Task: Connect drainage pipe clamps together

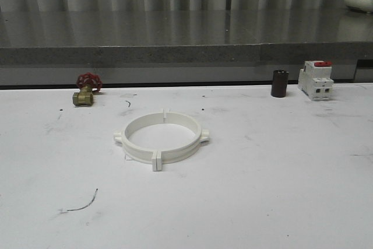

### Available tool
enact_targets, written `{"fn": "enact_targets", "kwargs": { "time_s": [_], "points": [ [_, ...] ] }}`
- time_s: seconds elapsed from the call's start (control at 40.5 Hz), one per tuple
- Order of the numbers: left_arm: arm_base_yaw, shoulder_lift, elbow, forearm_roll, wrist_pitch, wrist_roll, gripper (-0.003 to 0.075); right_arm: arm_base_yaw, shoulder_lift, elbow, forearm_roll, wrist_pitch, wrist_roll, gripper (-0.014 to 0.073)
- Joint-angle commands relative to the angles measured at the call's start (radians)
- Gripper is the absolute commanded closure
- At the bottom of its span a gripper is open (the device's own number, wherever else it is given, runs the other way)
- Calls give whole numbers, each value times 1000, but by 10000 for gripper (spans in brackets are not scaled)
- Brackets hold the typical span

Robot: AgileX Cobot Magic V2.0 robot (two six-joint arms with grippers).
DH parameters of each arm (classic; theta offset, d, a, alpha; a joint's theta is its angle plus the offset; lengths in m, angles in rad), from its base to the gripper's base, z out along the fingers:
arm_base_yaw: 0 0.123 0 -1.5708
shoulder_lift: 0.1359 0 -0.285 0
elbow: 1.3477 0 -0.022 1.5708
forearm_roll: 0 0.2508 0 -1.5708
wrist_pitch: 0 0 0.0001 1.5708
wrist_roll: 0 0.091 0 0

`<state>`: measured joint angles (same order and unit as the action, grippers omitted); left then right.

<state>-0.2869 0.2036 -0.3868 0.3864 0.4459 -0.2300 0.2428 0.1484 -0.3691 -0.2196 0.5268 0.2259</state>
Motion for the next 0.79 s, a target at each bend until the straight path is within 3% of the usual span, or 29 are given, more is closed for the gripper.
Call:
{"fn": "enact_targets", "kwargs": {
  "time_s": [0.0,0.222,0.395,0.641,0.765],
  "points": [
    [2,13,-26,8,-75,-3,741,-5,11,-21,-23,-86,-9,710],
    [6,4,-22,-31,-75,31,741,-5,11,-21,-23,-86,-9,710],
    [90,-62,14,-284,-111,313,741,-5,11,-21,-23,-85,-9,710],
    [281,-235,210,-398,-255,316,741,-5,11,-21,-23,-85,-9,710],
    [327,-228,289,-426,-310,316,741,-5,11,-21,-23,-85,-9,710]
  ]
}}
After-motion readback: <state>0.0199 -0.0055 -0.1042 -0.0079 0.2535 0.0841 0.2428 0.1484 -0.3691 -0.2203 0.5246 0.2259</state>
